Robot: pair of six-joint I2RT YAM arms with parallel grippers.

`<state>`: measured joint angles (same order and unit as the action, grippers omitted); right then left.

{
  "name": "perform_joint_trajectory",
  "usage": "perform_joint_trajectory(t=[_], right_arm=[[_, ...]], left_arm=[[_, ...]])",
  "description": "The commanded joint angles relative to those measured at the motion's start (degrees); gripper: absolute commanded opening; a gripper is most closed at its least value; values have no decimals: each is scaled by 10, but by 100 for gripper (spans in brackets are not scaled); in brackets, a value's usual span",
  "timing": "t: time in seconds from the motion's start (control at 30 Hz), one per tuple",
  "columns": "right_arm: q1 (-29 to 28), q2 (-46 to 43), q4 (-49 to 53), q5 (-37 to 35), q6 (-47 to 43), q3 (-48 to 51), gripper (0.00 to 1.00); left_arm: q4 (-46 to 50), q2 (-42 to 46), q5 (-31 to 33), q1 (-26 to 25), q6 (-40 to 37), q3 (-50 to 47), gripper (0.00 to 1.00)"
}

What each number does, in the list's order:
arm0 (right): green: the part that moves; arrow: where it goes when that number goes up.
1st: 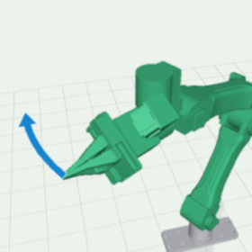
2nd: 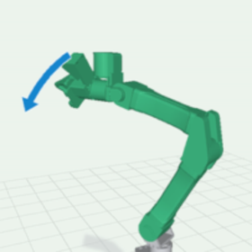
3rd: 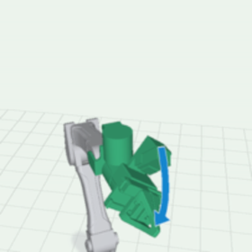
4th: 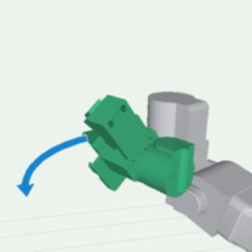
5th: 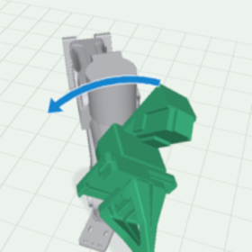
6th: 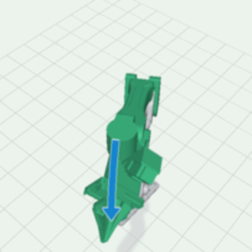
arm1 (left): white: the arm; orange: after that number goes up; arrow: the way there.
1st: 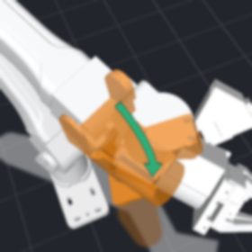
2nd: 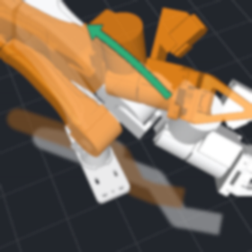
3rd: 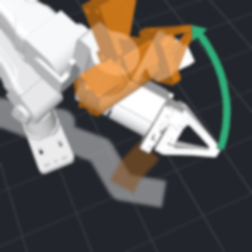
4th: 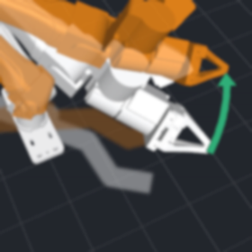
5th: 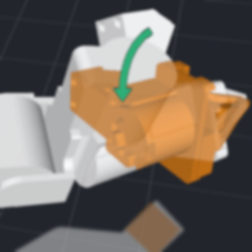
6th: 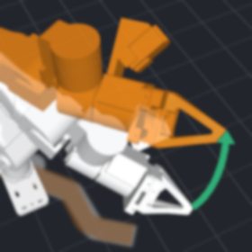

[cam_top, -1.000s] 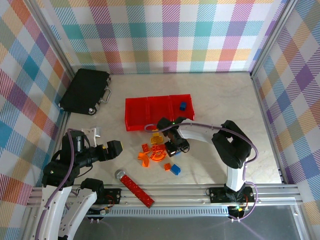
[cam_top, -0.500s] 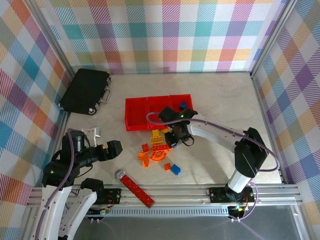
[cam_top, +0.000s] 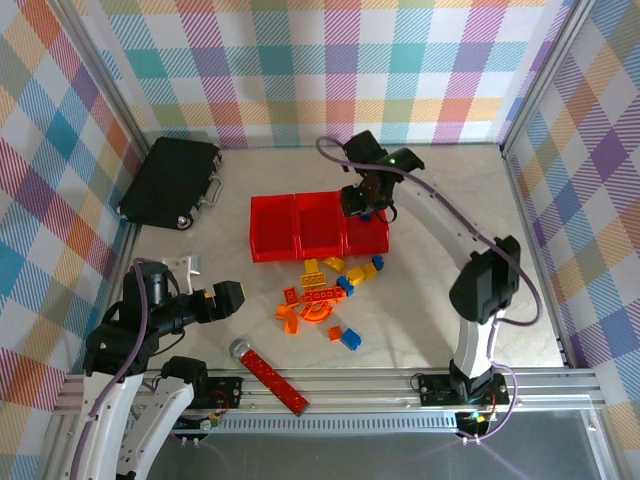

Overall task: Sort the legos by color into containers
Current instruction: Place the lego in the container.

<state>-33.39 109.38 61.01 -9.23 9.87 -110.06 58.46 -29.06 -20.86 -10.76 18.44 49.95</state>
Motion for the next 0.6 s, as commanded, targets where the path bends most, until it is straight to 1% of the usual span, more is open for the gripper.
perform_joint_trajectory(t=[0.0,0.13,0.27,0.4,0.57], right_arm=[[7,55,31,18,-22,-56,36],[17,119,39,16,-23,-112,36],[26,161,42,18,-20,-147,36],[35,179,42,9,-19,-153,36],[51,179,33,9,-17,-137,37]], left_arm=[[8,7,5,-4,5,-4,100],[6,7,5,-3,5,-4,100],[7,7,4,-3,4,-4,100],[8,9,4,-3,4,-5,100],[6,12,5,-3,4,-5,100]])
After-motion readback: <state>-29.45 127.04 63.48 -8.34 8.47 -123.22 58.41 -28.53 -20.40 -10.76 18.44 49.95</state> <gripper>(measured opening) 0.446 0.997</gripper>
